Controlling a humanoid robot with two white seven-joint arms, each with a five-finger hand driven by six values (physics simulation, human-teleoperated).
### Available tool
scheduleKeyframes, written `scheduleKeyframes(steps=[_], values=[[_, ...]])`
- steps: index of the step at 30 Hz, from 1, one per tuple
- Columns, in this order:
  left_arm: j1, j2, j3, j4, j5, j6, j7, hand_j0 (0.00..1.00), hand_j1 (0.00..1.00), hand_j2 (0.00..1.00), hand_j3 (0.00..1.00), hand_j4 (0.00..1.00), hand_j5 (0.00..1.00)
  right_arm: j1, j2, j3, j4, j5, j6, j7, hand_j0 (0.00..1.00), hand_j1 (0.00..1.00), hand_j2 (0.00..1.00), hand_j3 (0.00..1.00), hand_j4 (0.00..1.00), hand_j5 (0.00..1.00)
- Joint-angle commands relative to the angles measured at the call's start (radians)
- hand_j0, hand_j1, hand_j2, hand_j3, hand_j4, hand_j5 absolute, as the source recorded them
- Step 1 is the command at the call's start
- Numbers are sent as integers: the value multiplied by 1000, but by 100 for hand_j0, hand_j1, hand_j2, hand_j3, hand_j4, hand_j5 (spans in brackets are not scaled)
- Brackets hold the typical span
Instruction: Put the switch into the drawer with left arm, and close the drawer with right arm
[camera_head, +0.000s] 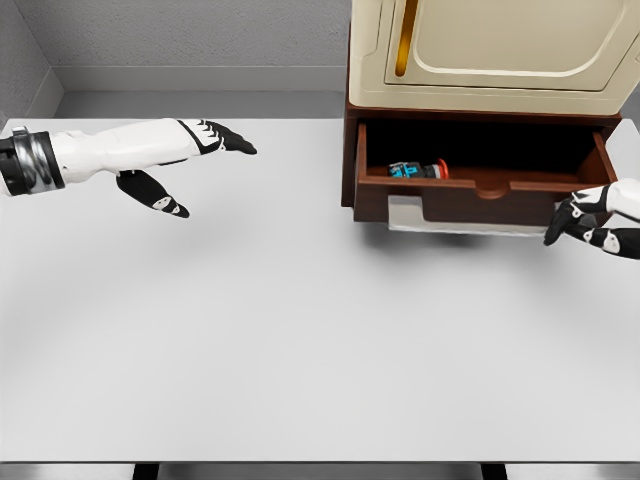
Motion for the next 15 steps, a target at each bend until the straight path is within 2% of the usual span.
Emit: scheduleKeyframes(steps=[1, 5, 8, 11, 15], values=[[0, 1, 1, -1, 7, 2, 0, 100, 100, 100, 100, 100, 100, -1, 2, 31, 16, 164, -52, 38, 46, 46, 46, 46, 46, 46], [0, 1, 1, -1, 7, 2, 0, 100, 100, 100, 100, 100, 100, -129, 2, 21, 43, 167, -52, 38, 49, 49, 49, 49, 49, 49], [0, 1, 1, -1, 7, 2, 2, 100, 100, 100, 100, 100, 100, -146, 0, -5, 45, 169, -52, 38, 49, 49, 49, 49, 49, 49], [0, 1, -1, -1, 7, 2, 0, 100, 100, 100, 100, 100, 100, -87, -4, -99, 23, 162, -52, 38, 50, 50, 50, 50, 50, 50], [0, 1, -4, -1, 7, 2, 0, 100, 100, 100, 100, 100, 100, 78, -1, -305, -49, 161, -52, 38, 47, 47, 47, 47, 47, 47]])
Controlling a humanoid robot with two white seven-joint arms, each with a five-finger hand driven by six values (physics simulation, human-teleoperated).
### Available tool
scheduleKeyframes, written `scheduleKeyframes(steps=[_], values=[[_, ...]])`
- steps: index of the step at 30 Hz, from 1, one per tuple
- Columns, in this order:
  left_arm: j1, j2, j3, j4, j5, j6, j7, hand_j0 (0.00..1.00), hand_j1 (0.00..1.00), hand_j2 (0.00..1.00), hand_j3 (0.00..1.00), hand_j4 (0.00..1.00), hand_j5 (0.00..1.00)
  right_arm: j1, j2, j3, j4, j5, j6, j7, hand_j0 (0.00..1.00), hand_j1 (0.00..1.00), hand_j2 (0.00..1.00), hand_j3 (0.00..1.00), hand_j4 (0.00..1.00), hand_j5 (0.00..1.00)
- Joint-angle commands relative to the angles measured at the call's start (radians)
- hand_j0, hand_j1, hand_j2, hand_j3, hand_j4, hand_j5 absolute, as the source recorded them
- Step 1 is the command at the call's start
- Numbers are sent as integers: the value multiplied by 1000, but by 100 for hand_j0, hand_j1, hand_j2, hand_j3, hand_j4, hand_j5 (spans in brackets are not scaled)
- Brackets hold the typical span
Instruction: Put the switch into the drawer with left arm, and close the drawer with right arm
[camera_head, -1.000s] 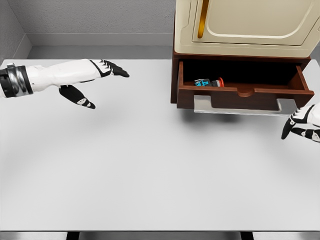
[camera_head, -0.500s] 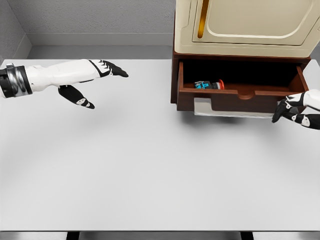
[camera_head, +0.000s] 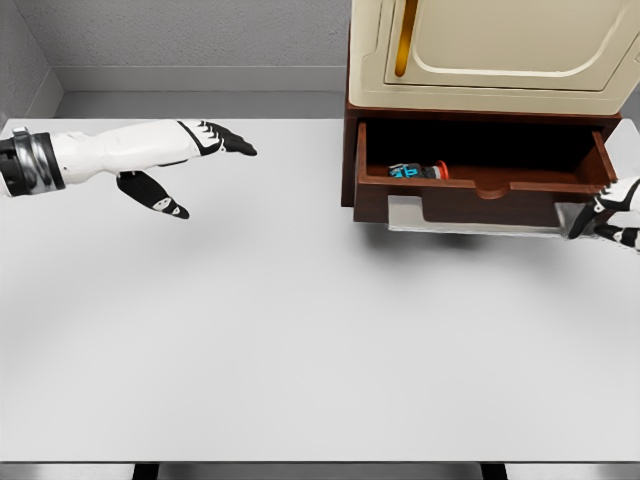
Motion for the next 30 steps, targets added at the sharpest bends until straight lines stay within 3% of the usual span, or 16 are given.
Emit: scheduleKeyframes(steps=[1, 7, 13, 17, 20, 30], values=[[0, 1, 0, 0, 7, 2, 0, 100, 100, 100, 100, 100, 100, 9, -1, -123, -49, -11, 4, 0, 47, 47, 47, 47, 47, 47], [0, 1, 0, 0, 7, 2, 0, 100, 100, 100, 100, 100, 100, 167, -8, -168, -53, -9, 4, 0, 45, 45, 45, 45, 45, 45], [0, 1, 0, 0, 7, 2, 0, 100, 100, 100, 100, 100, 100, 255, -31, -151, -53, -4, 4, 0, 44, 44, 44, 44, 44, 44], [2, 1, 0, 11, 7, 2, 0, 100, 100, 100, 100, 100, 100, 218, -44, -49, -53, 22, 4, 0, 44, 44, 44, 44, 44, 44], [3, 1, 0, 12, 7, 2, 2, 100, 100, 100, 100, 100, 100, 140, -39, 64, -53, 49, 4, 0, 44, 44, 44, 44, 44, 44], [12, 1, 0, 23, 9, 2, 2, 100, 100, 100, 100, 100, 100, 25, -41, 79, -52, 46, 4, 0, 45, 45, 45, 45, 45, 45]])
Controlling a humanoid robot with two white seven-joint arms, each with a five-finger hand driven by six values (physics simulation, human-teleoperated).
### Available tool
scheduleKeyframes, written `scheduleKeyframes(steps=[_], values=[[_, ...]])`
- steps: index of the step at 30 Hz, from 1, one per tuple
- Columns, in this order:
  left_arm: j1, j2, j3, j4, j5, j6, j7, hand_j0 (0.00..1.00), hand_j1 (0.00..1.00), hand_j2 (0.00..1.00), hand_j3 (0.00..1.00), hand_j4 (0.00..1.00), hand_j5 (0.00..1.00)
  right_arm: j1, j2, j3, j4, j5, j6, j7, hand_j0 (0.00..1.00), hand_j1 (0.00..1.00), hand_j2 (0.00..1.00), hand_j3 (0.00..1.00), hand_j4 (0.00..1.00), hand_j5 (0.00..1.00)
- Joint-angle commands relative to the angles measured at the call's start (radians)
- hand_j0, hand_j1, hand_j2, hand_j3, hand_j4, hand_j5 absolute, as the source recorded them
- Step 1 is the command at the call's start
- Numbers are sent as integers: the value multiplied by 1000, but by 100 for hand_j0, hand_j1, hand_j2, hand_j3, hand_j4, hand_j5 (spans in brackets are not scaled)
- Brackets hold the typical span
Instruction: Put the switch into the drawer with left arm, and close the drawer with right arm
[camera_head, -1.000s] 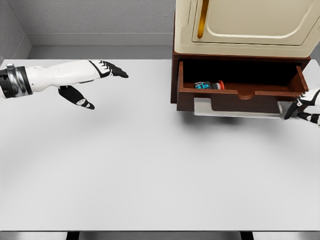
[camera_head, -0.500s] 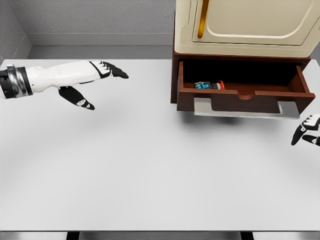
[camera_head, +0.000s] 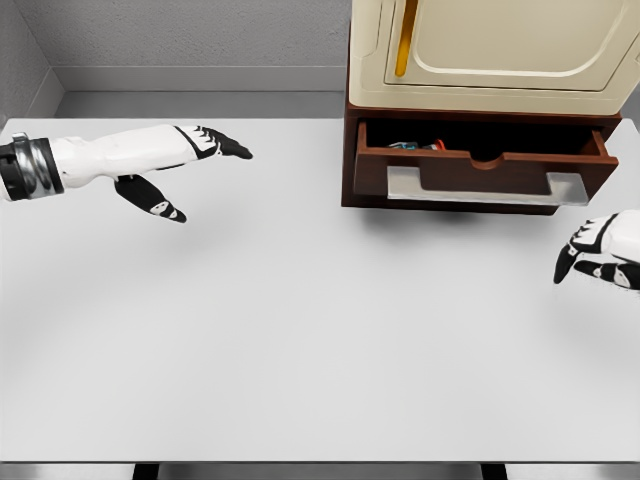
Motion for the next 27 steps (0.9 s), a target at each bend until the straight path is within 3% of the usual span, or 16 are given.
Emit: scheduleKeyframes(steps=[1, 9, 13, 27], values=[[0, 1, 1, 3, 7, 2, 1, 100, 100, 100, 100, 100, 100, -5, -2, 25, 0, -7, 2, -1, 45, 45, 45, 45, 45, 45], [2, 1, 1, 3, 7, 2, 1, 100, 100, 100, 100, 100, 100, -130, 13, 161, 10, -3, 2, -1, 45, 45, 45, 45, 45, 45], [2, 1, 3, 5, 7, 2, 1, 100, 100, 100, 100, 100, 100, -245, 47, 265, 41, 0, 2, -1, 45, 45, 45, 45, 45, 45], [2, 2, 3, 5, 7, 2, 1, 100, 100, 100, 100, 100, 100, -371, 95, 365, 187, 20, 2, -1, 46, 46, 46, 46, 46, 46]])
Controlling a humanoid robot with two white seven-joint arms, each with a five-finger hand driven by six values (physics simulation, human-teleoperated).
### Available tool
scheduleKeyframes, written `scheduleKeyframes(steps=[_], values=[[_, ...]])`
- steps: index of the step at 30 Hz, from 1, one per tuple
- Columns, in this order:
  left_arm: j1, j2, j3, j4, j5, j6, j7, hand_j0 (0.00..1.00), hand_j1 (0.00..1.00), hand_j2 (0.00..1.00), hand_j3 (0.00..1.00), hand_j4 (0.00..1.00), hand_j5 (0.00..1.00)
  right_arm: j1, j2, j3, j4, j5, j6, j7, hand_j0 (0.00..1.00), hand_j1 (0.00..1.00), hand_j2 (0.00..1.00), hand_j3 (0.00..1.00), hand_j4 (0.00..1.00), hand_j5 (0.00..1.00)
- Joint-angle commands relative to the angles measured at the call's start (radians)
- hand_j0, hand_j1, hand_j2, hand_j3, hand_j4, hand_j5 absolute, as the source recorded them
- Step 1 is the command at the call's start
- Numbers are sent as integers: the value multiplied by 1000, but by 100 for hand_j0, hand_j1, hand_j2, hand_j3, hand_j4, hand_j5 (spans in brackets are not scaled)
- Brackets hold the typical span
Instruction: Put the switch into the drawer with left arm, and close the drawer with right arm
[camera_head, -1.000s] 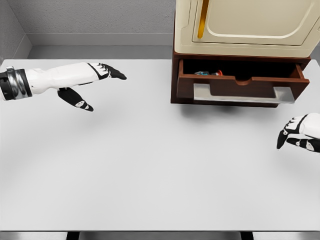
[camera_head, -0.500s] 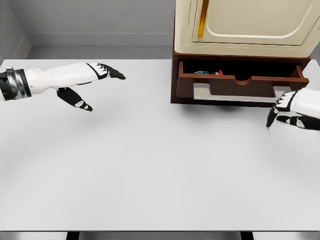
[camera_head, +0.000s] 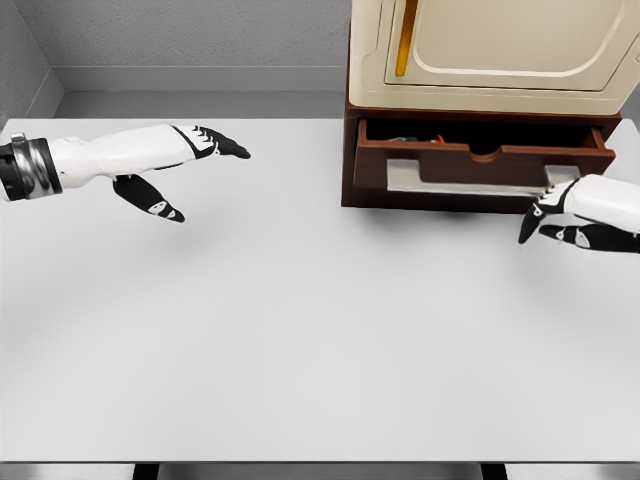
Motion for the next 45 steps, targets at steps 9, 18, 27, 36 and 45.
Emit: scheduleKeyframes(steps=[9, 18, 27, 36, 45], values=[[0, 1, 1, 1, 7, 2, 0, 100, 100, 100, 100, 100, 100, -74, 41, 49, 103, 10, 0, -2, 48, 48, 48, 48, 48, 48], [0, -1, 1, 15, 7, 2, 0, 100, 100, 100, 100, 100, 100, -118, 53, 66, 155, 10, 0, -2, 49, 49, 49, 49, 49, 49], [0, -1, 1, 17, 7, 2, 0, 100, 100, 100, 100, 100, 100, -198, 70, 140, 178, 11, 0, -2, 49, 49, 49, 49, 49, 49], [0, -1, 1, 17, 7, 2, 0, 100, 100, 100, 100, 100, 100, -227, 75, 167, 175, 30, 0, -2, 51, 51, 51, 51, 51, 51], [0, -1, 1, 8, 9, 2, 5, 100, 100, 100, 100, 100, 100, -92, -37, 144, -133, 42, 0, -2, 100, 100, 100, 100, 100, 100]])
